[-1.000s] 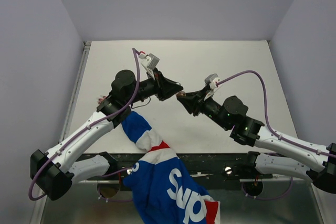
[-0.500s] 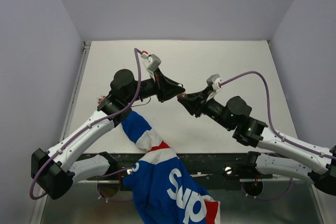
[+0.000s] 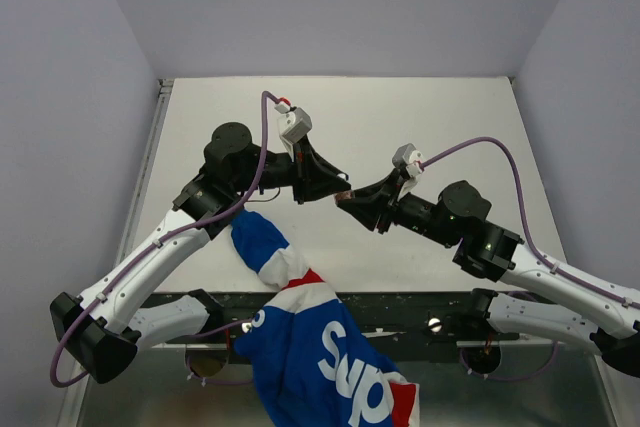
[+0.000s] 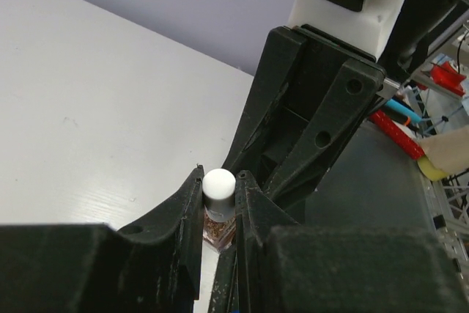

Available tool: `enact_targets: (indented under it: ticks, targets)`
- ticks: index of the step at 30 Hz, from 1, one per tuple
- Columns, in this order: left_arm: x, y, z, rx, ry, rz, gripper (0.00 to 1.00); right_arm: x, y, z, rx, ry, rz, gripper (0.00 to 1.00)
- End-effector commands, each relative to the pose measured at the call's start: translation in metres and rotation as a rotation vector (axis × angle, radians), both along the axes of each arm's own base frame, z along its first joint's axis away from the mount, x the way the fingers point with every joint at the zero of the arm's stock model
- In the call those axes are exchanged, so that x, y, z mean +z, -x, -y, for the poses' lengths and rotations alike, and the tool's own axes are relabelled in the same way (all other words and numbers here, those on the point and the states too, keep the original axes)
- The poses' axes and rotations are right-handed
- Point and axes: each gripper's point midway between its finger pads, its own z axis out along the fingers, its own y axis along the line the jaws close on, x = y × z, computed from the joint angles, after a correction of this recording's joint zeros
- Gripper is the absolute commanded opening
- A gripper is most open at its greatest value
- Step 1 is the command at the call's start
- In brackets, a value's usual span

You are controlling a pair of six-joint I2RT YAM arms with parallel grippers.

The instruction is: Paint the nails

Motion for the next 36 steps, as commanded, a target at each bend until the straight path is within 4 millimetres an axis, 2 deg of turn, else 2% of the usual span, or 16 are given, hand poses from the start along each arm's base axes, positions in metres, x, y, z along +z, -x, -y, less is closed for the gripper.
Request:
enact_targets:
  ticks: [1,7,12,19,27,28,31,34,36]
  targets:
    - [-0.023,0.036,-0.002,-0.186,-0.109,-0.027,0.0,0.051,0.03,-0.006,0.16,-0.093,0.091,0.01]
    - [-0.024,0.058,-0.009,-0.31,-0.118,0.007,0.0,0.058,0.044,-0.007,0.226,-0.11,0.09,0.01]
    - [-0.021,0.074,-0.012,-0.379,-0.067,0.002,0.0,0.072,0.056,-0.005,0.283,-0.157,0.111,0.01]
    - [-0.012,0.083,-0.013,-0.415,0.027,0.003,0.0,0.09,0.071,-0.004,0.355,-0.222,0.131,0.01]
    - [-0.007,0.088,-0.015,-0.427,0.052,-0.002,0.0,0.1,0.082,-0.003,0.41,-0.246,0.144,0.01]
    - [-0.007,0.086,-0.015,-0.414,0.05,-0.001,0.07,0.1,0.082,-0.003,0.411,-0.245,0.146,0.01]
    - [-0.005,0.081,-0.014,-0.364,0.044,0.015,0.38,0.096,0.081,-0.006,0.412,-0.227,0.143,0.01]
    - [-0.001,0.072,-0.014,-0.297,0.044,0.038,0.73,0.093,0.079,-0.008,0.411,-0.208,0.144,0.01]
    - [0.0,0.066,-0.014,-0.248,0.038,0.049,0.86,0.091,0.076,-0.009,0.401,-0.195,0.148,0.01]
